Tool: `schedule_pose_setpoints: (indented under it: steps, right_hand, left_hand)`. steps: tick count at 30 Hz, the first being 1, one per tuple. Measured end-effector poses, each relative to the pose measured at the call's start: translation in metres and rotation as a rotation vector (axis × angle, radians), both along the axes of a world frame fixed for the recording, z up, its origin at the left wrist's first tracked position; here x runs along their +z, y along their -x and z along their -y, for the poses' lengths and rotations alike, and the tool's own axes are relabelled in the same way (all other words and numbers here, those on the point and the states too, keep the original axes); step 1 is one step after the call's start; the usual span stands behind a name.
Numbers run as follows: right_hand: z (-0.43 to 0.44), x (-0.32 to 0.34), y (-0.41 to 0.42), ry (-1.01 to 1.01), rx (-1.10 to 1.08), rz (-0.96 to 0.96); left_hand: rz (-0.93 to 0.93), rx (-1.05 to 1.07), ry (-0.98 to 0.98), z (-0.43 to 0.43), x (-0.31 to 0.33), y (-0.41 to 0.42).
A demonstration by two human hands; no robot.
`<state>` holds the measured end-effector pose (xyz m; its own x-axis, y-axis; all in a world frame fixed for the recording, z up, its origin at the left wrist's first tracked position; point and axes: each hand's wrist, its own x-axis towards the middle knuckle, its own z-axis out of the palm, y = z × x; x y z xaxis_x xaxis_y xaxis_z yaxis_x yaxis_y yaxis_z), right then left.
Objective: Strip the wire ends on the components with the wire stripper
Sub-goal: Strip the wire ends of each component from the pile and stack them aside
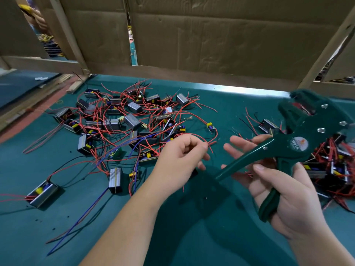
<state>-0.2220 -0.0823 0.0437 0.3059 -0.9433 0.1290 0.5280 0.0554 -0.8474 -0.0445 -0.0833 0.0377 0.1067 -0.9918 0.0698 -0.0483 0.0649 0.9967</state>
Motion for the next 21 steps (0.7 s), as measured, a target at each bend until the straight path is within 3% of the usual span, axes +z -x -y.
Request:
schedule_pose_setpoints:
  steps: [6,10,16,21]
  right_hand:
    - [0.002,-0.004,0.002,-0.195,0.122,-0.001]
    - [-0.001,-0.003,-0.005,-0.14,0.183,0.075]
    - [-0.004,-0.005,-0.009,-0.16,0.177,0.006]
    - [-0.005,-0.005,-0.009,-0.136,0.154,-0.021]
  left_hand:
    - [-0.112,0.043,-0.017,0.001,0.002,0.001]
    - [-0.054,0.032,0.023,0.002,-0.003,0.004]
    - [0.108,0.012,0.055,0.001,-0.011,0.01]
    - [0.046,0.033,0.061,0.001,-0.009,0.01]
